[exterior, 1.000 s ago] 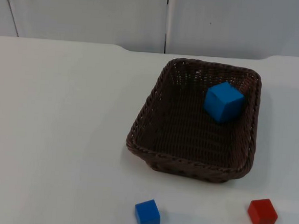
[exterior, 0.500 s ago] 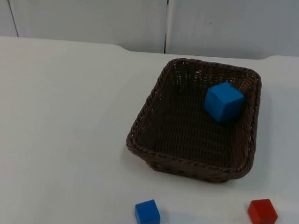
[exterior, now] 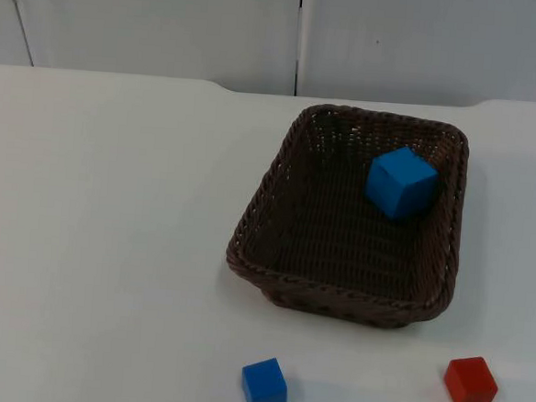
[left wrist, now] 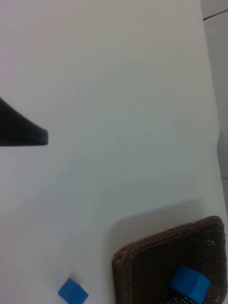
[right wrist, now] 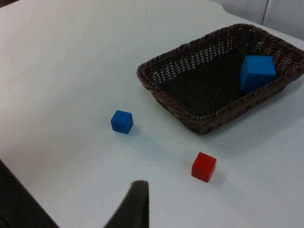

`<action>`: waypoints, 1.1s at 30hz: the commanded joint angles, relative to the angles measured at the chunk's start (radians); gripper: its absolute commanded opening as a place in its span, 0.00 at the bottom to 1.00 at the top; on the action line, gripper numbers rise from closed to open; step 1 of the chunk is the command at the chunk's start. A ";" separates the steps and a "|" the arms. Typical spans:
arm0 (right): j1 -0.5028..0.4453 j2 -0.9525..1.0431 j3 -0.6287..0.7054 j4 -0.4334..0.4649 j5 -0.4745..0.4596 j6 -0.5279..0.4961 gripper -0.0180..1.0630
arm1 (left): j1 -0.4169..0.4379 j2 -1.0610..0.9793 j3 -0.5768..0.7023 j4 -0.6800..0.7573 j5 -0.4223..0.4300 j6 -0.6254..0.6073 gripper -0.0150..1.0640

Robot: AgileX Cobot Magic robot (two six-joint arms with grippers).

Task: Pick up the basket with the left hand and place the largest block into the basket with the right hand.

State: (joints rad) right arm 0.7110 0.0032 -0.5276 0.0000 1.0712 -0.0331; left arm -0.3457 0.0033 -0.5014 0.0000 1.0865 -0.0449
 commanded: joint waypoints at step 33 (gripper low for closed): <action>0.000 -0.003 0.012 -0.018 0.007 0.006 0.99 | -0.003 -0.003 0.004 -0.013 -0.014 0.045 0.99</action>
State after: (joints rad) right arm 0.7110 0.0032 -0.5238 -0.0139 1.0780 -0.0267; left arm -0.3457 0.0033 -0.5014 -0.0073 1.0865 0.0000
